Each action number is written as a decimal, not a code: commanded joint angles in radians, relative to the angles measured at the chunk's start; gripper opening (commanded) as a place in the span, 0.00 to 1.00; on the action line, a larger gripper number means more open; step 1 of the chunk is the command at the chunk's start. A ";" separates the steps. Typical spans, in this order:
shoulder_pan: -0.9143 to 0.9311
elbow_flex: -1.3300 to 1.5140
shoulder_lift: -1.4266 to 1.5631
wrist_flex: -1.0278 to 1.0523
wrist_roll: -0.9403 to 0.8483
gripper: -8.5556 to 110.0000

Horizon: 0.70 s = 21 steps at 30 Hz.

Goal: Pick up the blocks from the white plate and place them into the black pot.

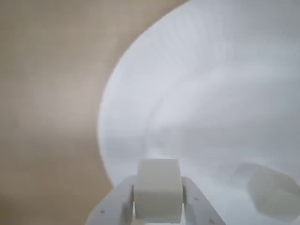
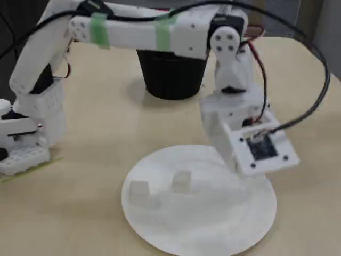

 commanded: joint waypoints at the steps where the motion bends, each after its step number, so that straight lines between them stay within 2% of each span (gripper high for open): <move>1: -0.110 -0.046 0.210 -0.063 0.023 0.05; 6: -0.295 -0.038 0.393 -0.101 0.110 0.05; 12: -0.557 -0.026 0.515 -0.008 0.192 0.05; 17: -0.788 0.018 0.523 0.092 0.262 0.05; 21: -0.913 0.141 0.465 0.081 0.307 0.05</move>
